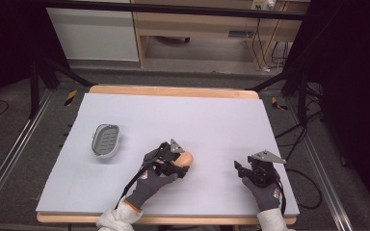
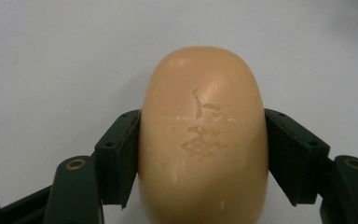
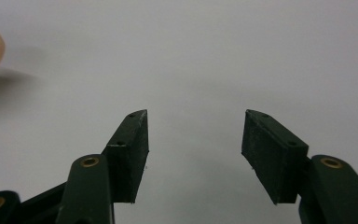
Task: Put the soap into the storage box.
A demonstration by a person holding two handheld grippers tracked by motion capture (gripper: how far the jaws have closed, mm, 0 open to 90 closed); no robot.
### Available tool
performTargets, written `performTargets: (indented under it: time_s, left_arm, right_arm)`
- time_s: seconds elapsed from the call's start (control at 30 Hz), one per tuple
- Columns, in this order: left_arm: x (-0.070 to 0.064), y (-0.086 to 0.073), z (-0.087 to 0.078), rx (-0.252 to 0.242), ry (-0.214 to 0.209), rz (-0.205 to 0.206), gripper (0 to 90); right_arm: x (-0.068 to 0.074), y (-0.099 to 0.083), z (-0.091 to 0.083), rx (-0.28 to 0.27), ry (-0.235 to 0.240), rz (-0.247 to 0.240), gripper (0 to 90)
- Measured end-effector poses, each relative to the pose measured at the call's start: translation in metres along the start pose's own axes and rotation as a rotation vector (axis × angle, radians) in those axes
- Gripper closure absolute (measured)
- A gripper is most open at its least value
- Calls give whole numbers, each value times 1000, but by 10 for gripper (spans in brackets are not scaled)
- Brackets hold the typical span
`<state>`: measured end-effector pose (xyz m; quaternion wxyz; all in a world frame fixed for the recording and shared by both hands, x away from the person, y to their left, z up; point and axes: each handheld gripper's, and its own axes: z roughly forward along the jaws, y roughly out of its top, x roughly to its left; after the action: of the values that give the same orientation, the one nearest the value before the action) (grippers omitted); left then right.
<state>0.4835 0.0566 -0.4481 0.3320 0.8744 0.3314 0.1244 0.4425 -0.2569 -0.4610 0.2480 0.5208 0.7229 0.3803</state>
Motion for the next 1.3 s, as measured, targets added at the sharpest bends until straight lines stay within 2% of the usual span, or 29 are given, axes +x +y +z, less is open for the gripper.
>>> performTargets:
  time_s: [0.27,0.5,0.93,1.3]
  left_arm:
    - [9,-3,-23,-29,20,-13,317]
    - [22,-9,-48,-64,49,-43,318]
    - [45,-19,-79,-94,95,-90,317]
    - [74,-27,-105,-130,159,-155,318]
  right_arm:
    - [0,0,-1,-9,-7,-5,413]
    - [0,0,-1,-12,-9,-6,413]
    - [1,0,-1,-12,-11,-11,413]
    - [2,1,-1,-14,-10,-11,413]
